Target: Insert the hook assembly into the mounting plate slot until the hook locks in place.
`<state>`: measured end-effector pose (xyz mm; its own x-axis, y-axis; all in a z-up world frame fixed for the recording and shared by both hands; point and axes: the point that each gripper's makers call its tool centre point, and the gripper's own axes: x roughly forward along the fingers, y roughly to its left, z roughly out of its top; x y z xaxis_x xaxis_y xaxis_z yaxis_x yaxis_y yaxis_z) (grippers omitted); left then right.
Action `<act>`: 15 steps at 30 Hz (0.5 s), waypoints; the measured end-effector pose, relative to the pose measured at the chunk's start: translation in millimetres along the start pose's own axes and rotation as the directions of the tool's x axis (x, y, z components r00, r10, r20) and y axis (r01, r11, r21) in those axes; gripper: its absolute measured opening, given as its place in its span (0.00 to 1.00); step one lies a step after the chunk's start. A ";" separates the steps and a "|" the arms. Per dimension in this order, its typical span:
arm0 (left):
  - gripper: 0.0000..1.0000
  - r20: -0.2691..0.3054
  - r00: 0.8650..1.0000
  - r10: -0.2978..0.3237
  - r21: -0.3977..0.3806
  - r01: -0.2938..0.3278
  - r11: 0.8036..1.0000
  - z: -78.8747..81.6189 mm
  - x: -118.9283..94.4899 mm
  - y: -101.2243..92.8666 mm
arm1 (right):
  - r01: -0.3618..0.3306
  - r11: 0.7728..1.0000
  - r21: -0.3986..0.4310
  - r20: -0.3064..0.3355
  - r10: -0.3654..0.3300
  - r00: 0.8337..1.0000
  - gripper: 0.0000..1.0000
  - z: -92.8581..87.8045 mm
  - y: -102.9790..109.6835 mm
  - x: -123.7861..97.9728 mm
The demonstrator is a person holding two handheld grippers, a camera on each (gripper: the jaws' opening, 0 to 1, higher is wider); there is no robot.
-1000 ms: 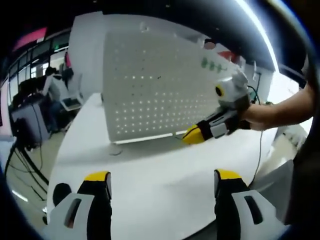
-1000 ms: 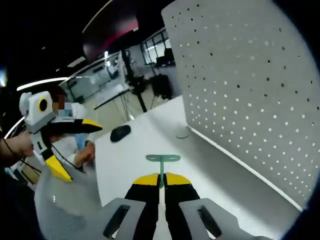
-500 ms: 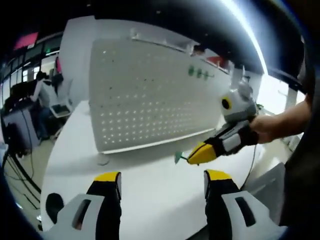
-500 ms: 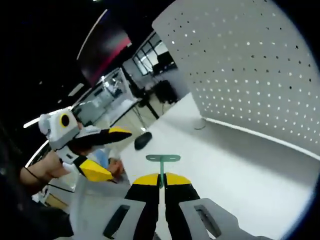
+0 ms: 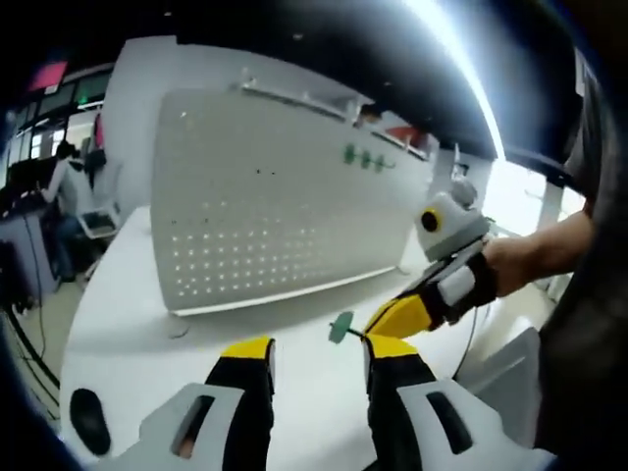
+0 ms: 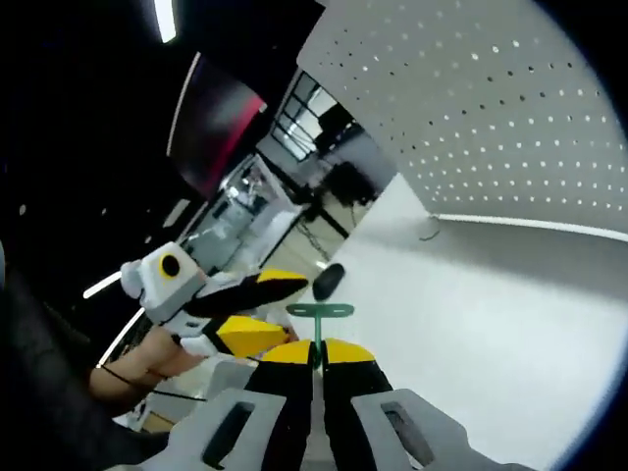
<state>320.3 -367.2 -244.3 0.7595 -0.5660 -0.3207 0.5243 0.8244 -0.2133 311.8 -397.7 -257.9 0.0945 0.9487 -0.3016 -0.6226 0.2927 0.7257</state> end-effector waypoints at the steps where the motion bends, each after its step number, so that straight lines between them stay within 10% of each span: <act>1: 0.28 0.007 1.000 -0.011 0.003 0.011 1.000 1.4 0.2 -2.0 | -0.014 1.000 0.021 0.006 0.014 1.000 0.00 0.1 2.0 0.2; 15: 0.15 0.053 0.993 -0.101 0.025 0.100 0.995 14.9 3.0 -19.3 | -0.166 0.964 0.206 0.024 0.165 0.986 0.00 -2.8 23.1 -0.4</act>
<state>318.3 -384.9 -227.4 0.7221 -0.6458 -0.2481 0.6068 0.7635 -0.2212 295.2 -391.7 -242.7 0.0090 0.9866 -0.1632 -0.4561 0.1493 0.8773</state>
